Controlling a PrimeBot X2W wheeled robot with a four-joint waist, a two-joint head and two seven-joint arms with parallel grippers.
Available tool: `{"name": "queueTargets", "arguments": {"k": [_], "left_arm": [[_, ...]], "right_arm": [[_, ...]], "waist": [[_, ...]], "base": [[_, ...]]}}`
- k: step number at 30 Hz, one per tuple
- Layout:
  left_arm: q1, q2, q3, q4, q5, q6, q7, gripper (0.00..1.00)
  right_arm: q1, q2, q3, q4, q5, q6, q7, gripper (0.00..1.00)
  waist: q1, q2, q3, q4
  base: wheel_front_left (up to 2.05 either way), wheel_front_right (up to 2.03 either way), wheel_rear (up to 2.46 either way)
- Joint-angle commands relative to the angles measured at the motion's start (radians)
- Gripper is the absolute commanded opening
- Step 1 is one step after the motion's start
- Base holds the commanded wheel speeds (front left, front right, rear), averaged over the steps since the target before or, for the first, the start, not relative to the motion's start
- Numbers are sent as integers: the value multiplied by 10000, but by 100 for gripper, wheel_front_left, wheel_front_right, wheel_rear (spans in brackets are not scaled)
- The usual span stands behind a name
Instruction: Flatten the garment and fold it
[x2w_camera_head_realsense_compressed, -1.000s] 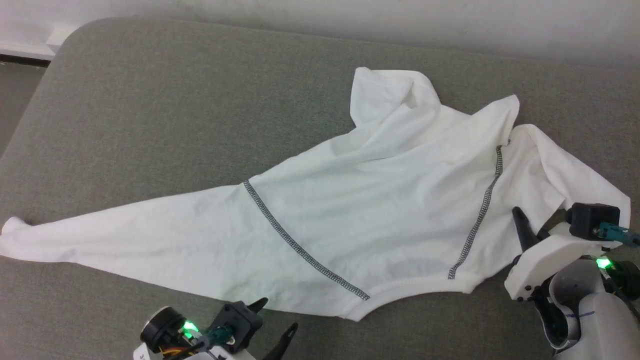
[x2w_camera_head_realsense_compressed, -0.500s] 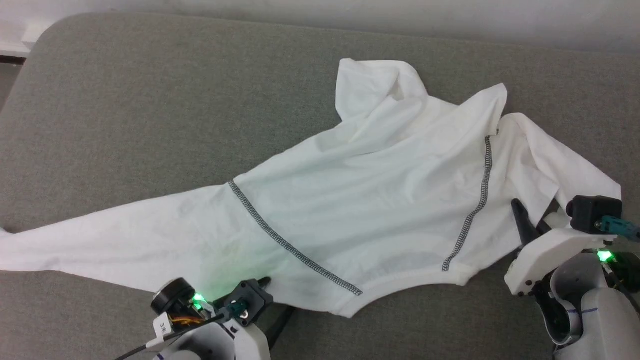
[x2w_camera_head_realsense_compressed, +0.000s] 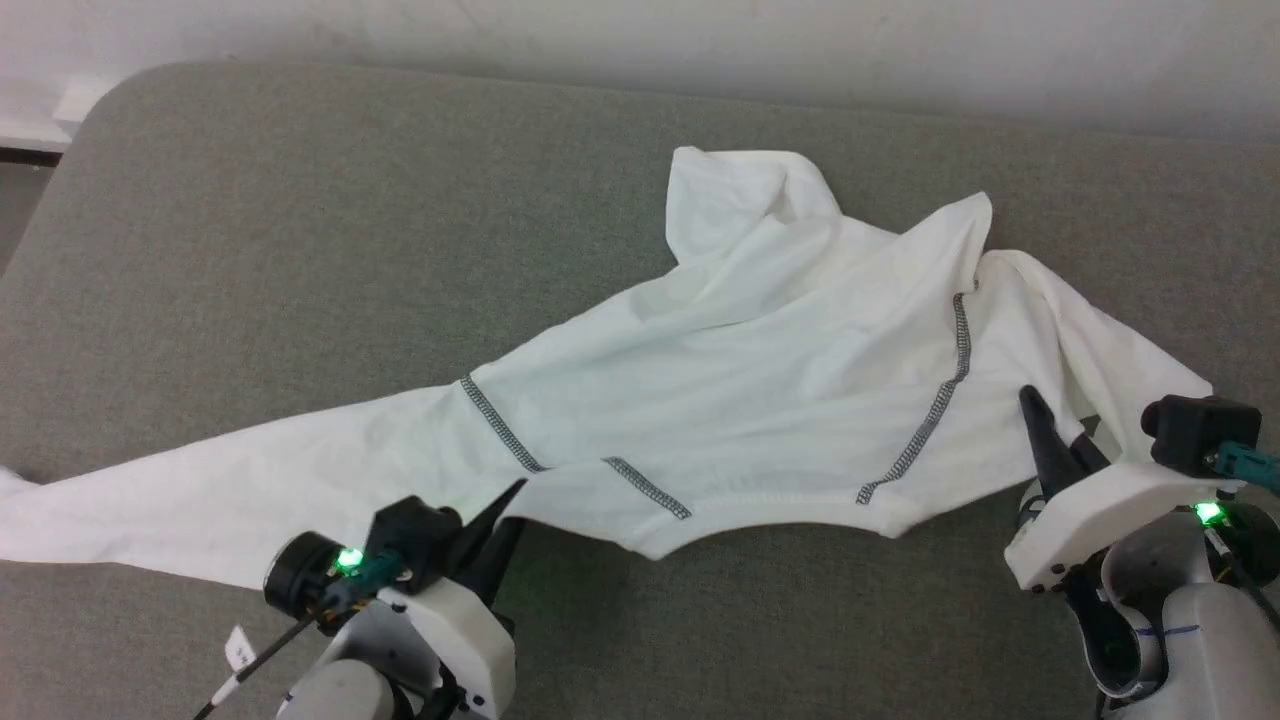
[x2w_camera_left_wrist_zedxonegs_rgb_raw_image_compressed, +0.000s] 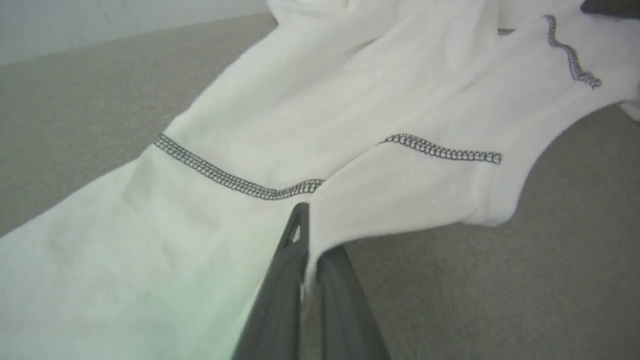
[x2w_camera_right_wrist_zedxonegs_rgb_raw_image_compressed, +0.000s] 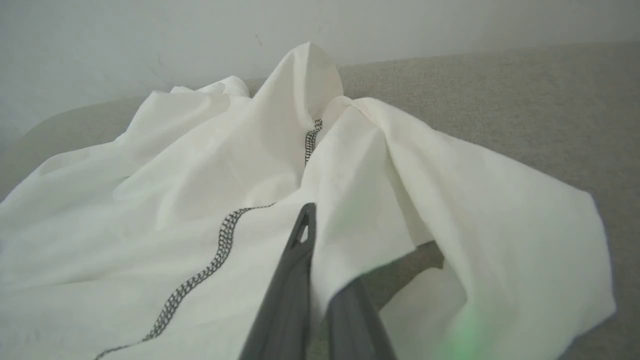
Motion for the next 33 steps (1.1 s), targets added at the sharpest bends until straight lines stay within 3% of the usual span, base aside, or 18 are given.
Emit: {"name": "queueTargets", "arguments": {"k": [1,8,14,23,33], "left_arm": [[157,-128,265,-258,-280,155,-260,0],[212,-193,1251,-2154,-999,614,-856,0],[-576,-237,1670,-3868,-1437,852,-182,0],[-3055,-136,2088,-4751,-2023,916,1551,0],[-5297,-122,2404,-4817,-2845,1024,3218,0]], "right_arm": [[100,-10,70,-136,157,-7,-169,0],[65,-10,466,-1221,705,-7,-810,0],[-625,-10,822,-2548,510,-7,-675,0],[-2751,-10,1204,-3803,247,-7,711,0],[-4876,-12,1410,-4647,541,-7,2593,0]], "waist": [[0,0,-333,6],[0,0,-1241,-101],[0,0,-2050,-345],[0,0,-2801,-933],[0,0,-2639,-1543]], "base": [[0,0,0],[0,0,0],[0,0,0],[0,0,0],[0,0,0]]}}
